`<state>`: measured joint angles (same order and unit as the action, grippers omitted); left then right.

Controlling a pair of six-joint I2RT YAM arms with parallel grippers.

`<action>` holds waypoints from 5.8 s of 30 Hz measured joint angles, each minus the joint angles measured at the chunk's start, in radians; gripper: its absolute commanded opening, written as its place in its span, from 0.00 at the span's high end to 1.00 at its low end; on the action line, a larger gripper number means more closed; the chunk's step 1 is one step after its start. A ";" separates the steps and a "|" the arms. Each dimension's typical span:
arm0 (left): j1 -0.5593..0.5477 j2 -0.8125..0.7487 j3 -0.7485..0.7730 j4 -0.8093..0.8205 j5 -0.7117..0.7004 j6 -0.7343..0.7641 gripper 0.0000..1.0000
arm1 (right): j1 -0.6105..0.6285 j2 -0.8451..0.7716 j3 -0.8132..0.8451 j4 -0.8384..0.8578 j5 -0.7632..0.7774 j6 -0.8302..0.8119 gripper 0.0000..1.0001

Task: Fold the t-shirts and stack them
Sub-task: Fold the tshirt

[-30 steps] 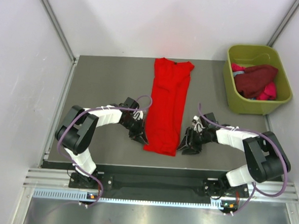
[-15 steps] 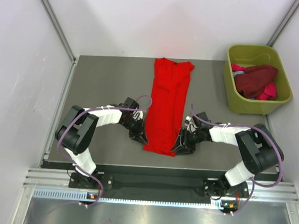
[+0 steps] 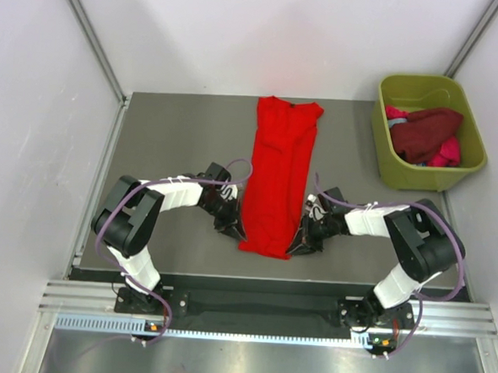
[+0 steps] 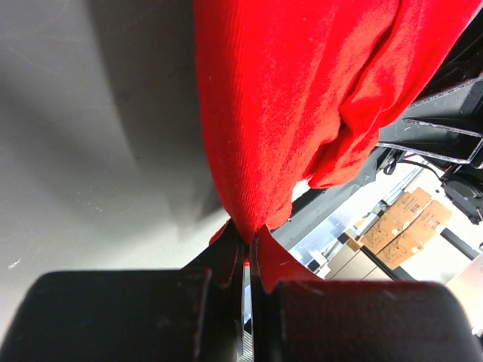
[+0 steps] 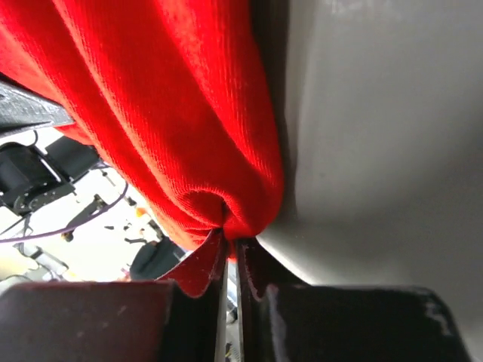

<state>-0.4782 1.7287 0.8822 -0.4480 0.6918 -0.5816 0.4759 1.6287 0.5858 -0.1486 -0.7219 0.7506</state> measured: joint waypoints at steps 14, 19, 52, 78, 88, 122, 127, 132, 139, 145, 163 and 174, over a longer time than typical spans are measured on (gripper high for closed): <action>0.024 -0.006 0.066 -0.056 -0.002 0.051 1.00 | -0.187 -0.187 0.069 -0.346 0.112 -0.314 1.00; 0.024 -0.055 0.114 -0.061 -0.001 0.078 1.00 | -0.187 -0.260 0.077 -0.374 0.112 -0.341 1.00; 0.042 0.173 0.704 -0.288 -0.002 0.307 1.00 | -0.207 -0.102 0.539 -0.398 0.091 -0.339 1.00; 0.188 0.782 1.405 -0.391 0.043 0.322 0.89 | -0.256 0.439 1.046 -0.296 0.165 -0.359 1.00; 0.201 0.914 1.493 -0.295 -0.013 0.296 0.96 | -0.261 0.567 1.111 -0.262 0.213 -0.387 1.00; 0.222 0.489 1.094 -0.333 0.090 0.404 0.43 | -0.148 0.452 1.123 -0.240 0.201 -0.444 0.46; 0.220 0.537 1.001 -0.349 0.105 0.405 0.45 | -0.113 0.525 1.123 -0.241 0.176 -0.419 0.46; 0.213 0.588 0.990 -0.346 0.105 0.397 0.46 | -0.112 0.563 1.123 -0.241 0.175 -0.406 0.46; 0.201 0.595 0.990 -0.339 0.104 0.393 0.46 | -0.112 0.581 1.123 -0.217 0.179 -0.399 0.46; 0.193 0.606 0.989 -0.338 0.096 0.393 0.46 | -0.112 0.669 1.189 -0.207 0.206 -0.397 0.45; 0.183 0.603 0.969 -0.347 0.089 0.396 0.28 | -0.220 0.681 1.464 -0.166 0.403 -0.453 0.40; 0.192 0.522 1.081 -0.340 0.044 0.395 0.28 | -0.240 0.426 1.200 -0.201 0.295 -0.461 0.41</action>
<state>-0.2859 2.2505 1.9633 -0.7879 0.7357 -0.1864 0.2359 2.0552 1.7859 -0.3492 -0.4267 0.2897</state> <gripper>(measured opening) 0.721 0.595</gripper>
